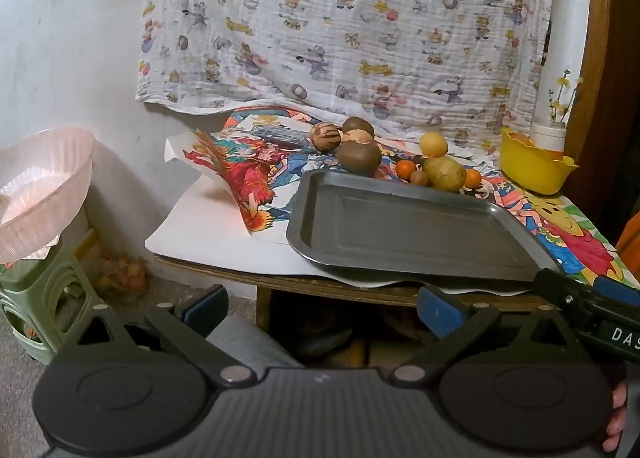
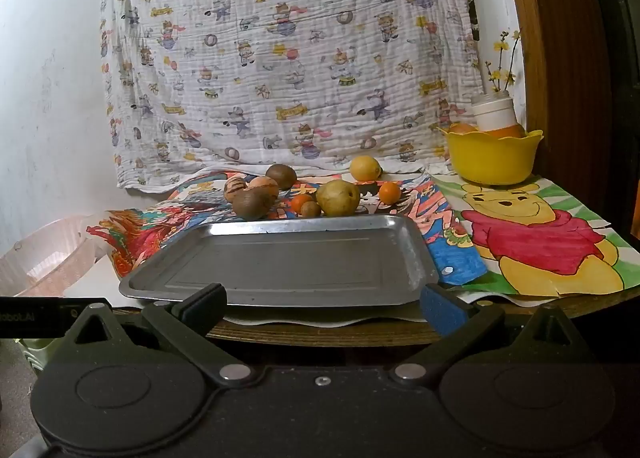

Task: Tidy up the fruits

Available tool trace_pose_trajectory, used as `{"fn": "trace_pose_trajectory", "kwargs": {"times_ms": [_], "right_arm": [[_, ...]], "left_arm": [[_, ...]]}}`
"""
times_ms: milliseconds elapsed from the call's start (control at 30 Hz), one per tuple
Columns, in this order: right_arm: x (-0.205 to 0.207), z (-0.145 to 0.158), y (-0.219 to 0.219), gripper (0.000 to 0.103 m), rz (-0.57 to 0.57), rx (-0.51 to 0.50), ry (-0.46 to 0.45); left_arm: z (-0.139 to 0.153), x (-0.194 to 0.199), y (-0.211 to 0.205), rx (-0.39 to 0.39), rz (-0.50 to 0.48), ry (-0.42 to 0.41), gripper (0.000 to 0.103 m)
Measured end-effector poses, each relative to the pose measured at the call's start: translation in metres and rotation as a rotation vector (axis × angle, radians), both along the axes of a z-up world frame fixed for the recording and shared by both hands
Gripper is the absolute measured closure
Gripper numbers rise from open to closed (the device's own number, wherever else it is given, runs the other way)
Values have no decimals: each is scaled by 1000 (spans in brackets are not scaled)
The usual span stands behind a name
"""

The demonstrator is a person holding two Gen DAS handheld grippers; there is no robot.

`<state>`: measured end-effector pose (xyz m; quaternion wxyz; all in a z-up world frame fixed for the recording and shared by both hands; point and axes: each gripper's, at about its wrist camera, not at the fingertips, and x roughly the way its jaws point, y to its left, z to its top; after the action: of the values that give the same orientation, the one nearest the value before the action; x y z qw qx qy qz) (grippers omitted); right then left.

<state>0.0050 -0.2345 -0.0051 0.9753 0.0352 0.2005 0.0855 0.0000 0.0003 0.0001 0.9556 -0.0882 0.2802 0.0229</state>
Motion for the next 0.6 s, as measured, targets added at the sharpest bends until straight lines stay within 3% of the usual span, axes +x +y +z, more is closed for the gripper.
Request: {"fn": "trace_pose_trajectory", "kwargs": {"times_ms": [600], "right_arm": [[-1,3,1,0,10,-6,-10]], "left_arm": [[4,-1,6,1,3,7,1]]}}
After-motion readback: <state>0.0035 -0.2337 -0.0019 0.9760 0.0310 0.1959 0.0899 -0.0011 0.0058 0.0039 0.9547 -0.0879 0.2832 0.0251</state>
